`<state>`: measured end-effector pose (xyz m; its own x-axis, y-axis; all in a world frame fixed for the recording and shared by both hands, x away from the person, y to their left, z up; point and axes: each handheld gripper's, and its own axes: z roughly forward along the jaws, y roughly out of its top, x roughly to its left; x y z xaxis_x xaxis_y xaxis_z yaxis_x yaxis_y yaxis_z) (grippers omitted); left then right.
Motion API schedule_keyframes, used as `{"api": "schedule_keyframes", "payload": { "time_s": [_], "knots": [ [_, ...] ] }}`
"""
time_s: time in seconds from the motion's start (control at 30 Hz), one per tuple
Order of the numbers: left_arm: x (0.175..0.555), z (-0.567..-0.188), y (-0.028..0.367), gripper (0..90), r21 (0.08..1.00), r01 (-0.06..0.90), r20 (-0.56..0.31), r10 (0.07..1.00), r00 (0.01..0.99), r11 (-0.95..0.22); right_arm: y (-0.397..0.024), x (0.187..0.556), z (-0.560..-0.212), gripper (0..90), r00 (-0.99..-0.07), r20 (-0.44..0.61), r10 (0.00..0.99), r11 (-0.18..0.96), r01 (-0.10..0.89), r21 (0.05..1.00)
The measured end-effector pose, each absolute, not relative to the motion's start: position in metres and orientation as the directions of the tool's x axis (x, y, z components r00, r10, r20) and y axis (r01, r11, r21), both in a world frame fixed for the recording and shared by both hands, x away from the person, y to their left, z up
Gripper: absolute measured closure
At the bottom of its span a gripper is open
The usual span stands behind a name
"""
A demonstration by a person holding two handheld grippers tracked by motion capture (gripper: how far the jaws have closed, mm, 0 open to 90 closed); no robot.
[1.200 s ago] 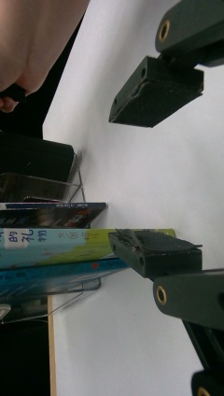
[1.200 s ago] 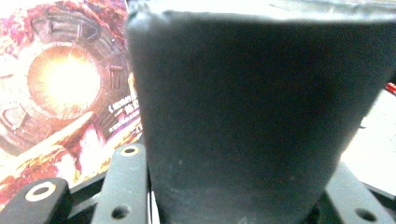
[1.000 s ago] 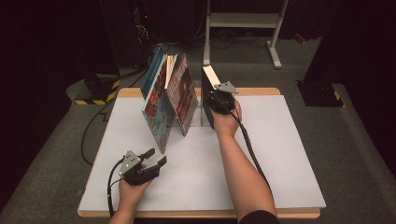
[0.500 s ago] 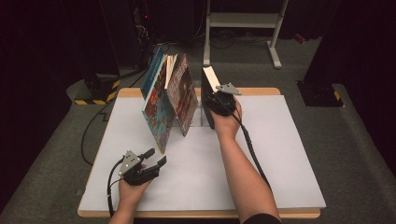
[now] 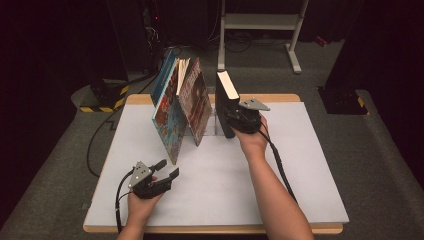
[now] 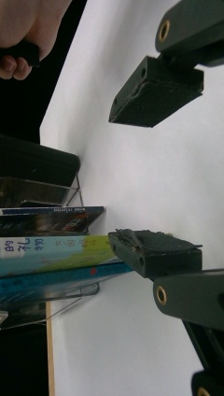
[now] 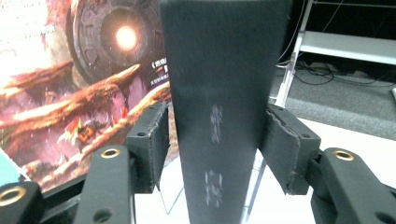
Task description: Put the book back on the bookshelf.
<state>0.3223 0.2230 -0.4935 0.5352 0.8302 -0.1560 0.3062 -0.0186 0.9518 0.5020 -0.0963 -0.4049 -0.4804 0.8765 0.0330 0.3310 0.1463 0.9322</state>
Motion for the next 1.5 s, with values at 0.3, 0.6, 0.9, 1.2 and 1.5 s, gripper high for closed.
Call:
{"api": "schedule_keyframes", "payload": {
  "time_s": [0.3, 0.6, 0.9, 1.2, 1.5],
  "knots": [
    [0.322, -0.493, 0.224, 36.5, 0.95, 0.309, -0.136, 0.828, 0.544, -0.047, -0.105, 0.495, -0.411, 51.0, -0.517, 0.015, 0.856, 0.187, 0.336, 0.923],
    [0.322, -0.493, 0.225, 36.4, 0.949, 0.311, -0.14, 0.833, 0.536, -0.04, -0.107, 0.495, -0.411, 52.6, -0.522, 0.009, 0.853, 0.194, 0.332, 0.923],
    [0.323, -0.493, 0.223, 36.4, 0.952, 0.306, -0.152, 0.834, 0.531, -0.022, -0.106, 0.494, -0.41, 54.0, -0.523, 0.02, 0.852, 0.185, 0.337, 0.923],
    [0.322, -0.493, 0.225, 36.4, 0.95, 0.309, -0.141, 0.831, 0.538, -0.04, -0.094, 0.496, -0.411, 63.4, -0.538, 0.021, 0.843, 0.178, 0.315, 0.932],
    [0.323, -0.493, 0.226, 36.4, 0.95, 0.31, -0.143, 0.832, 0.536, -0.036, -0.089, 0.498, -0.411, 63.2, -0.538, 0.036, 0.842, 0.163, 0.317, 0.934]
  ]
}}
